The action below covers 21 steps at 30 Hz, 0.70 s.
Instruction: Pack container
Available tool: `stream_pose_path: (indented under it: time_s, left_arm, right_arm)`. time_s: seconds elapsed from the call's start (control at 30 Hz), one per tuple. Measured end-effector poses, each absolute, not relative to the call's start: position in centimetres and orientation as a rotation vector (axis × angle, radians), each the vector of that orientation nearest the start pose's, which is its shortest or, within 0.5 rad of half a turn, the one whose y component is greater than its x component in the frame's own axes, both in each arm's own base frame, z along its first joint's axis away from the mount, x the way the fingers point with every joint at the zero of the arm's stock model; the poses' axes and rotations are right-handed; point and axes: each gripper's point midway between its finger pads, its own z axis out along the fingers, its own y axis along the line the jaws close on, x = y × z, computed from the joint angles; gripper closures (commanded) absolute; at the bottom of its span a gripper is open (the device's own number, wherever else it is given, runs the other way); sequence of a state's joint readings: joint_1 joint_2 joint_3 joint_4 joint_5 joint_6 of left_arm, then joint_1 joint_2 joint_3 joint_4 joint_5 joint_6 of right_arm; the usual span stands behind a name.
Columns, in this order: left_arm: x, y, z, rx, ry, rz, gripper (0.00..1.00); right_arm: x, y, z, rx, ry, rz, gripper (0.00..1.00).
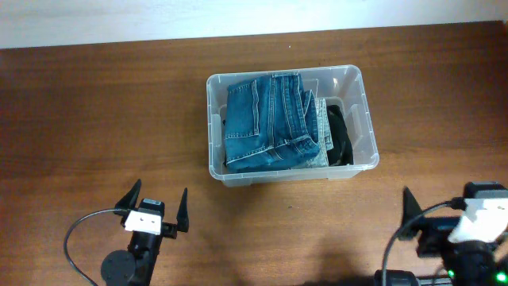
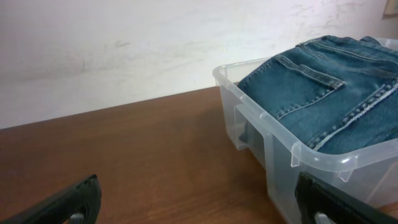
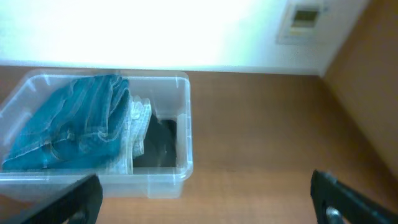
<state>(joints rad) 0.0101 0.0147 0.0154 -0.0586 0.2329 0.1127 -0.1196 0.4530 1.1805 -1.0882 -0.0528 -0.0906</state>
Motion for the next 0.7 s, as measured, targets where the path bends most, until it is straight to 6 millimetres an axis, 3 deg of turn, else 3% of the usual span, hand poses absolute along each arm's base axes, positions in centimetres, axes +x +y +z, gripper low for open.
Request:
stream_pose_path:
  time_s: [0.27, 0.47, 0.7]
  left_arm:
    - [24.2, -3.7, 16.4, 0.261, 1.607, -0.095, 0.01]
    - [24.2, -3.7, 16.4, 0.261, 1.607, -0.095, 0.01]
    - [24.2, -3.7, 16.4, 0.261, 1.607, -0.095, 0.01]
  right_arm:
    - [20.7, 1.8, 28.8, -0.154, 1.757, 0.066, 0.02]
    - [22.2, 3.3, 24.0, -0.236, 1.673, 0.134, 0.02]
    - [23.4, 3.7, 21.7, -0.268, 1.536, 0.122, 0.02]
